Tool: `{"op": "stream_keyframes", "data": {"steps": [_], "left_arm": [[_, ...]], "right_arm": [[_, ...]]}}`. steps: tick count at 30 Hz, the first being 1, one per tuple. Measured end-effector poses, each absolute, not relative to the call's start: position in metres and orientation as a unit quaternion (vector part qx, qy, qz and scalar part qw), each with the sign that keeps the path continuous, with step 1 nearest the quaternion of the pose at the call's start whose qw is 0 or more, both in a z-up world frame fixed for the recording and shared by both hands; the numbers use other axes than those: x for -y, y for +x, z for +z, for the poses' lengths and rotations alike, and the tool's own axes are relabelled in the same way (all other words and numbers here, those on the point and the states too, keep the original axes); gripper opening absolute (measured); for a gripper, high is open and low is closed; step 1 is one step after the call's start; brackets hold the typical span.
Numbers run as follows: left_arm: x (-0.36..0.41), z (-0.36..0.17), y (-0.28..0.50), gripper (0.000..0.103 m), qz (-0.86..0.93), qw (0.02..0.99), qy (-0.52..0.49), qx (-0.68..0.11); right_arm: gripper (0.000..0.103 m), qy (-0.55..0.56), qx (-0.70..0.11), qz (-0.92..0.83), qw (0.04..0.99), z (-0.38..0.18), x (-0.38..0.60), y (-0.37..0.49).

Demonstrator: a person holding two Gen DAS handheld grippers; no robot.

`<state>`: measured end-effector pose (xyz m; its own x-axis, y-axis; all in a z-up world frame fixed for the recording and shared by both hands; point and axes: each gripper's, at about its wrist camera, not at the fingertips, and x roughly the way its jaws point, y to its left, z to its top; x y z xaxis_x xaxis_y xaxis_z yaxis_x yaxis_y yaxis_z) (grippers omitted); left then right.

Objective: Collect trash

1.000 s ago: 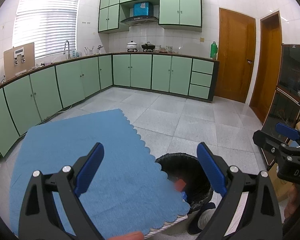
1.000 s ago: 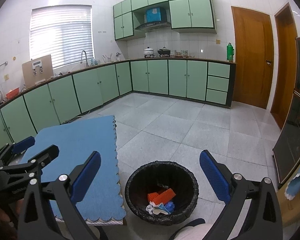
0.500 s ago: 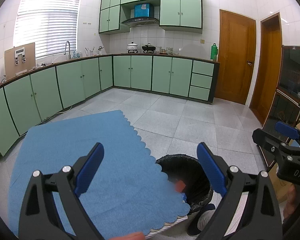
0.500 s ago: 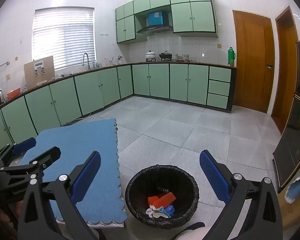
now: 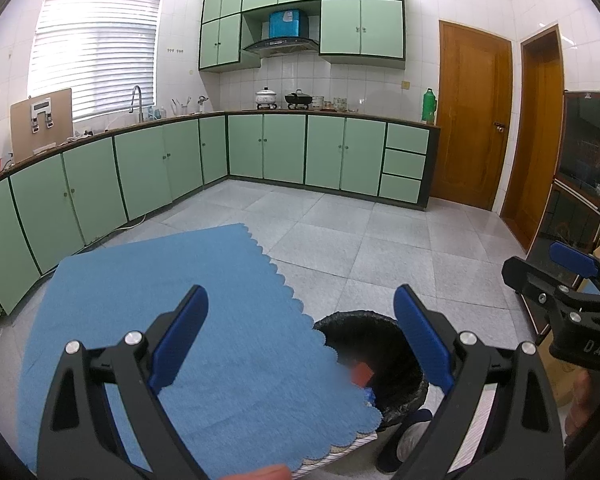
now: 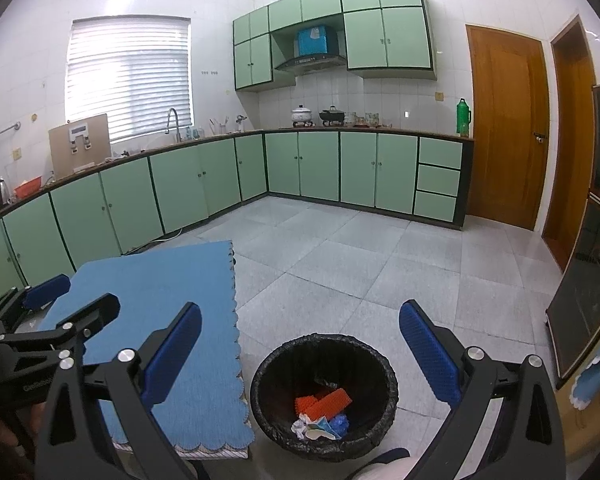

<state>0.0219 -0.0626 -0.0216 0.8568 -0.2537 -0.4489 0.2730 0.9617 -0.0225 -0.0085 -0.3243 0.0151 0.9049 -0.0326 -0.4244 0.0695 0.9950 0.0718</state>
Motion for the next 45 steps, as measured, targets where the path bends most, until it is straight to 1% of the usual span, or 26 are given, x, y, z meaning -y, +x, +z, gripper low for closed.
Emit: {"op": "stream_keyframes", "data": {"steps": [45], "left_arm": [[0.0616,-0.0219,0.0256,0.091,-0.133,0.963,0.016,-0.235]], "right_arm": [[0.097,0.044,-0.217,-0.021,0.975,0.0140,0.3251,-0.0034]]}}
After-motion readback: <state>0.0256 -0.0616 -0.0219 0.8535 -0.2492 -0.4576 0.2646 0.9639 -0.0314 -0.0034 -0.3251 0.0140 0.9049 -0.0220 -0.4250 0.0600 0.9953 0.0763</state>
